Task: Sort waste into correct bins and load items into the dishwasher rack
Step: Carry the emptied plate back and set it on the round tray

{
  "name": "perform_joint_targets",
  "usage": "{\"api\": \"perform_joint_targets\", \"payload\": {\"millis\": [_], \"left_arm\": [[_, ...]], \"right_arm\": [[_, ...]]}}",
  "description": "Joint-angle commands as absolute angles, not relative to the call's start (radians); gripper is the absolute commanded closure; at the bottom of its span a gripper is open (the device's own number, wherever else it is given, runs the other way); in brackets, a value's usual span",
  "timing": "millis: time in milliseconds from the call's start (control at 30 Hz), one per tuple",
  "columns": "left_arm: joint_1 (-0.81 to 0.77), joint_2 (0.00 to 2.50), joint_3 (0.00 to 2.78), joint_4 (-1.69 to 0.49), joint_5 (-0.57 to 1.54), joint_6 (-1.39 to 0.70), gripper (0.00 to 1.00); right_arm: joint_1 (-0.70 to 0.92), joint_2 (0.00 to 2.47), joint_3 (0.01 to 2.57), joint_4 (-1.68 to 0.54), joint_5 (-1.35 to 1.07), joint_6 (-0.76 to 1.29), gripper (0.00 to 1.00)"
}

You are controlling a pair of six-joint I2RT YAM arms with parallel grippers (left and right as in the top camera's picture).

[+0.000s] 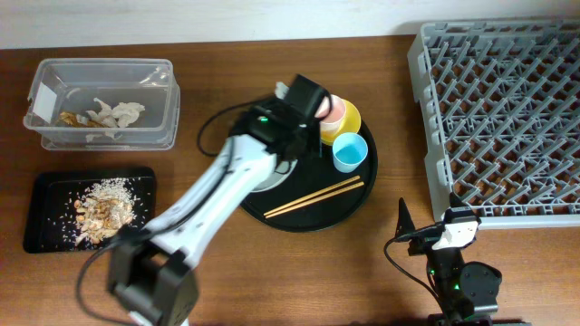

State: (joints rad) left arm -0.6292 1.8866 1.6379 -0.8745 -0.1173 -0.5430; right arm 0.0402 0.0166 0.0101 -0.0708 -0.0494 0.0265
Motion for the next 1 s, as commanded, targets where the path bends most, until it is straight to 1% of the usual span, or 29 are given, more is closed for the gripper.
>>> {"api": "perform_joint_targets", "payload": {"millis": [0, 167, 200, 233, 267, 300, 333, 467, 600, 667, 700, 733, 900, 967], "left_arm": [[-0.644, 1.975, 1.634, -0.854, -0.198, -0.558, 0.99], [-0.645, 2.017, 1.634, -0.826, -0.199, -0.557, 0.98], [-0.645, 2.019, 1.634, -0.823, -0.200, -0.557, 0.87], [-0.645, 2.019, 1.634, -0.823, -0.200, -0.557, 0.73], [-0.645, 2.019, 1.634, -0.822, -0.200, -0.557, 0.64], [-0.645, 2.019, 1.634, -0.822, -0.206, -0.557, 0.54], [-0.645, 2.019, 1.634, -0.822, -0.210, -0.557, 0.49], [-0.645, 2.013, 1.668, -0.856, -0.225, -0.556, 0.45], [-0.625, 1.951, 1.776, -0.991, -0.226, -0.556, 0.43], [-0.604, 1.897, 1.840, -1.082, -0.226, -0.556, 0.35], [-0.592, 1.872, 1.861, -1.117, -0.227, -0.557, 0.25], [-0.576, 1.847, 1.879, -1.148, -0.227, -0.557, 0.01], [-0.430, 1.687, 1.905, -1.291, -0.233, -0.557, 0.01], [-0.324, 1.625, 1.905, -1.359, -0.233, -0.557, 0.01]], "right_arm": [[0.046, 0.013, 0.006, -0.076, -0.044, 0.033, 0.02], [0.046, 0.013, 0.006, -0.076, -0.044, 0.033, 0.02], [0.046, 0.013, 0.006, -0.076, -0.044, 0.033, 0.02], [0.046, 0.013, 0.006, -0.076, -0.044, 0.033, 0.02], [0.046, 0.013, 0.006, -0.076, -0.044, 0.033, 0.02], [0.046, 0.013, 0.006, -0.076, -0.044, 0.033, 0.02], [0.046, 0.013, 0.006, -0.076, -0.044, 0.033, 0.01], [0.046, 0.013, 0.006, -0.076, -0.044, 0.033, 0.02], [0.046, 0.013, 0.006, -0.076, -0.044, 0.033, 0.02], [0.046, 0.013, 0.006, -0.076, -0.044, 0.033, 0.01], [0.046, 0.013, 0.006, -0.076, -0.044, 0.033, 0.02], [0.046, 0.013, 0.006, -0.076, -0.044, 0.033, 0.01], [0.046, 0.013, 0.006, -0.076, -0.044, 0.033, 0.02], [0.046, 0.013, 0.006, -0.076, -0.044, 0.033, 0.02]]}}
